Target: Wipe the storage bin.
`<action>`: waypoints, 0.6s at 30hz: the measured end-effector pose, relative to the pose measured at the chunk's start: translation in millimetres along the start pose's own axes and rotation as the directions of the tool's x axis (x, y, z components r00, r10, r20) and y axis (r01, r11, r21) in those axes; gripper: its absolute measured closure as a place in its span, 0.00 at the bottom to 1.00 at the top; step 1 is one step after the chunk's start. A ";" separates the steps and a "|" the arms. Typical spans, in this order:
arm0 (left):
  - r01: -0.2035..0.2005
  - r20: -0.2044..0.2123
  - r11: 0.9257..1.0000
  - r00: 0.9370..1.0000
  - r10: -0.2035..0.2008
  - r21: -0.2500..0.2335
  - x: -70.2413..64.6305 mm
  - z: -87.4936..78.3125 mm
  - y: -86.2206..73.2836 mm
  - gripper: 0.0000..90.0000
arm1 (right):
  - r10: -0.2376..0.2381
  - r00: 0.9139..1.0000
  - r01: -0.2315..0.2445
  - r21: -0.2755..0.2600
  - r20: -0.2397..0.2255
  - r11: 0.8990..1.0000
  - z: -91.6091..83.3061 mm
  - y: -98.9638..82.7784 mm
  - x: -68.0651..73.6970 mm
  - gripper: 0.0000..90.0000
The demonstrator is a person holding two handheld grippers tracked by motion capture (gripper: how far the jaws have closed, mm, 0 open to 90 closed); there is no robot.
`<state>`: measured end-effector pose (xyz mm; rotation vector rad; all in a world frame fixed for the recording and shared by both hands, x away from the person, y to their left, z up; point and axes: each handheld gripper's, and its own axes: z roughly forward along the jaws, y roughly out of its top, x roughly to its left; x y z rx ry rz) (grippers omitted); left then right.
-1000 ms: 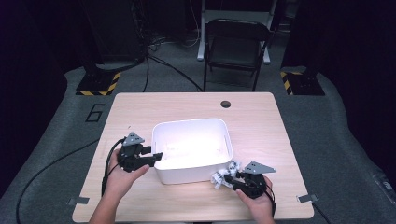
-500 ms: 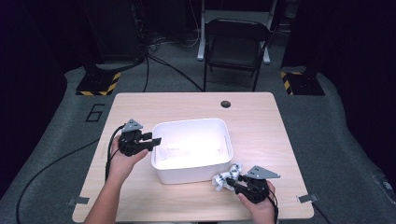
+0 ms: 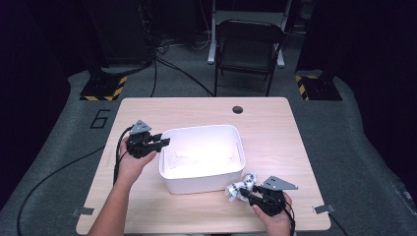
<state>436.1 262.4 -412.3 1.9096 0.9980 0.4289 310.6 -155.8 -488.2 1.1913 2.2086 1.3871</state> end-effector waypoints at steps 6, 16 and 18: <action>-0.008 0.007 1.000 1.000 0.008 -0.001 -8.3 -7.0 -4.6 0.68 | 0.004 1.000 -0.004 -0.005 -0.001 1.000 1.3 1.6 -0.3 0.73; -0.001 -0.007 1.000 1.000 0.001 -0.004 -24.8 -24.1 -15.2 0.67 | -0.005 1.000 0.005 -0.003 -0.005 1.000 2.9 4.7 -2.6 0.73; 0.002 -0.011 1.000 1.000 -0.002 -0.006 -26.5 -26.6 -17.1 0.67 | 0.002 1.000 -0.002 -0.003 -0.015 1.000 3.9 4.8 -4.0 0.72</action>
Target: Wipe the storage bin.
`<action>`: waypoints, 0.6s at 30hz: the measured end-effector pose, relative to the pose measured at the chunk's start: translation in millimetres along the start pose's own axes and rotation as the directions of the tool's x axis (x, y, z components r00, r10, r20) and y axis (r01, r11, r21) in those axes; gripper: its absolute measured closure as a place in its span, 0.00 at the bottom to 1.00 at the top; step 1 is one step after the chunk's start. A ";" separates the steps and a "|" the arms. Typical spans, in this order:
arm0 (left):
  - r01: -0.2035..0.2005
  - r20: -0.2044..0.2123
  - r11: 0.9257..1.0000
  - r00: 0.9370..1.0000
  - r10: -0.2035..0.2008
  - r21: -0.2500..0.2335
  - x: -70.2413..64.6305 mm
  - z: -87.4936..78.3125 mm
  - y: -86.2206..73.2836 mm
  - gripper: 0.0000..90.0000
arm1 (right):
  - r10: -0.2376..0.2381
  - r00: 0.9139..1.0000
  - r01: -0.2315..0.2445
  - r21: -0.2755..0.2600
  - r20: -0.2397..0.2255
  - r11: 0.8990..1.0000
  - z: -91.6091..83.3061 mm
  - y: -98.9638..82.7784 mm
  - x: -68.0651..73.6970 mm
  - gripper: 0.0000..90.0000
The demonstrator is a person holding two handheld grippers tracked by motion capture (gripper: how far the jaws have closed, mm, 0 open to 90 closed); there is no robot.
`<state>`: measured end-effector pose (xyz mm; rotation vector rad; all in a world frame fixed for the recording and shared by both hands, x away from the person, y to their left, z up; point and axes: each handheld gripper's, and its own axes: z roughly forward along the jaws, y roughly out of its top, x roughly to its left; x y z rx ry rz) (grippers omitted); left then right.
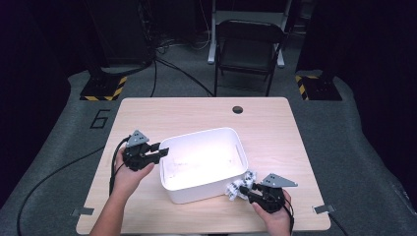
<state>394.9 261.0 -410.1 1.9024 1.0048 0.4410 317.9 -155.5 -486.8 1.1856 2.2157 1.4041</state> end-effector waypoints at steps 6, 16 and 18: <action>0.003 -0.020 1.000 1.000 -0.003 -0.001 -5.4 -4.6 -3.2 0.66 | 0.004 1.000 -0.004 0.007 -0.022 1.000 2.8 1.1 -6.2 0.72; -0.001 -0.035 1.000 0.999 0.002 0.008 -12.0 -8.1 -5.0 0.66 | -0.014 1.000 0.013 -0.083 -0.019 0.996 -14.5 17.5 1.7 0.72; -0.004 -0.032 1.000 0.999 0.004 0.004 -13.4 -8.2 -5.4 0.65 | -0.019 1.000 0.017 -0.116 -0.021 0.993 -20.6 21.8 2.3 0.72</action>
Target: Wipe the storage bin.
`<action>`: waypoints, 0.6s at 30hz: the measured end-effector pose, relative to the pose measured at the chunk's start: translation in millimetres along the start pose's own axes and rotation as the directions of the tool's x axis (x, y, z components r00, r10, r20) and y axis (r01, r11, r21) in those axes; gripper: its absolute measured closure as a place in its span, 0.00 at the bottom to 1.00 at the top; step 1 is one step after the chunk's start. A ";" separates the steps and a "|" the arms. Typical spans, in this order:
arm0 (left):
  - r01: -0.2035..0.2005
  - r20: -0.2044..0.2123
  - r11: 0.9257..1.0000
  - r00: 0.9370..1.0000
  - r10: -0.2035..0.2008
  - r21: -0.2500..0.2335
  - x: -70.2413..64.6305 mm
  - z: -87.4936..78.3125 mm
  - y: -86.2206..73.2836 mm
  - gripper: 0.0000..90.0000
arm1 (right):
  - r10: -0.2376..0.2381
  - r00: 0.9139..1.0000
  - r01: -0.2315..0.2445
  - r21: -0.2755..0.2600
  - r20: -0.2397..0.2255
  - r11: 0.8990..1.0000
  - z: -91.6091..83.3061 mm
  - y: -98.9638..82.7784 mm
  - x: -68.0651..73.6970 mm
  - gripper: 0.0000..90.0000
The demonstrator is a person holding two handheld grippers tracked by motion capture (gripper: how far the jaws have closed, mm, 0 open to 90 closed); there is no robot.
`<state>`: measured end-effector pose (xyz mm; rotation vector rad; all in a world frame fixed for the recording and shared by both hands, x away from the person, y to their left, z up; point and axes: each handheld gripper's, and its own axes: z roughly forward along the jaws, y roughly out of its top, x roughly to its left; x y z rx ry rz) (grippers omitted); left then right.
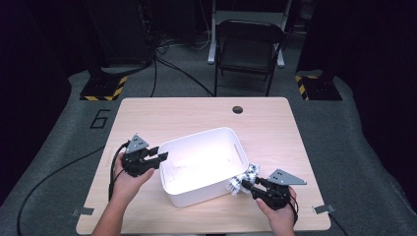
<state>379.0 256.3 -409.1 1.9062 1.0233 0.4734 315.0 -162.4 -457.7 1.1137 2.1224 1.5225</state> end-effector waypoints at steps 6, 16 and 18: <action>0.001 0.000 1.000 1.000 -0.001 -0.012 -1.9 -0.5 -1.2 0.65 | 0.009 1.000 -0.009 0.016 -0.015 1.000 2.1 -2.9 -3.8 0.72; 0.008 -0.005 1.000 1.000 -0.008 -0.008 -1.0 -0.8 -1.6 0.65 | 0.055 0.998 -0.049 0.172 -0.031 0.984 24.4 -22.9 -16.0 0.71; 0.008 -0.006 1.000 1.000 -0.008 -0.007 -1.4 -0.9 -1.5 0.65 | 0.054 0.998 -0.049 0.176 -0.022 0.983 24.0 -22.4 -13.9 0.71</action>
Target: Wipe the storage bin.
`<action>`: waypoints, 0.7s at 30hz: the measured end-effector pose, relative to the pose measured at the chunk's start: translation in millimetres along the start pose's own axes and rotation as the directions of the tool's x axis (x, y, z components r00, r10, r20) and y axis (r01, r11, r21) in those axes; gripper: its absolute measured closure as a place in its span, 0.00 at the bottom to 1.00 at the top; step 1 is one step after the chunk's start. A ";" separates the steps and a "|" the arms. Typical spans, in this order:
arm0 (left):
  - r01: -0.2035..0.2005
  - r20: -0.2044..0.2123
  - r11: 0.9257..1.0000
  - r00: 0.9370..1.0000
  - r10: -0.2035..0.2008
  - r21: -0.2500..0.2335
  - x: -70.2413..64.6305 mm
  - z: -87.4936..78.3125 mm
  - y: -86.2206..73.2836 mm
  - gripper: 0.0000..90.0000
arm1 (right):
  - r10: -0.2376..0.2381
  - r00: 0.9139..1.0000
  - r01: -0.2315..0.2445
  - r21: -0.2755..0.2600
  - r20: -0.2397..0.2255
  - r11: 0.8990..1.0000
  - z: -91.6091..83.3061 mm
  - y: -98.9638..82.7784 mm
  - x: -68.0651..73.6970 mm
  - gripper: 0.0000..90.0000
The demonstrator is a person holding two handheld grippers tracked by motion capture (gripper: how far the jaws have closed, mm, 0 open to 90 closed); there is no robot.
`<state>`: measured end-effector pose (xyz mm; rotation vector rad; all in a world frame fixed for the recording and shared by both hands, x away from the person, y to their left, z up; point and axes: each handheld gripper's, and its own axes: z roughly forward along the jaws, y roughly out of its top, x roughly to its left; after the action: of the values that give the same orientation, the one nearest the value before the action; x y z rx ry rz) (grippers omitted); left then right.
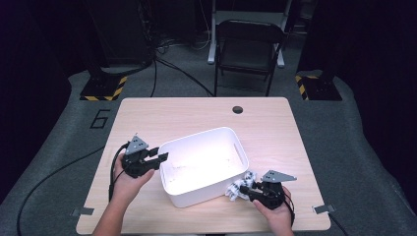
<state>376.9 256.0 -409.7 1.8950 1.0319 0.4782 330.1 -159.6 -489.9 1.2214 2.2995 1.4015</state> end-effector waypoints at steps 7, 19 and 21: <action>0.015 -0.003 1.000 1.000 -0.015 0.009 0.3 0.5 -0.5 0.65 | -0.042 0.999 0.044 -0.129 0.019 0.991 -18.1 12.0 11.9 0.71; 0.013 0.003 1.000 1.000 -0.013 0.006 -0.9 1.9 -1.5 0.65 | -0.029 1.000 0.030 -0.149 0.013 0.988 -22.6 11.7 10.0 0.70; 0.019 0.008 1.000 1.000 -0.019 0.005 0.2 1.8 -2.1 0.65 | -0.018 1.000 0.019 -0.124 0.009 0.992 -17.6 8.6 8.3 0.70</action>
<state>377.2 255.7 -412.5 1.8879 1.0458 0.4574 320.1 -163.3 -471.5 1.1640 2.1765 1.5050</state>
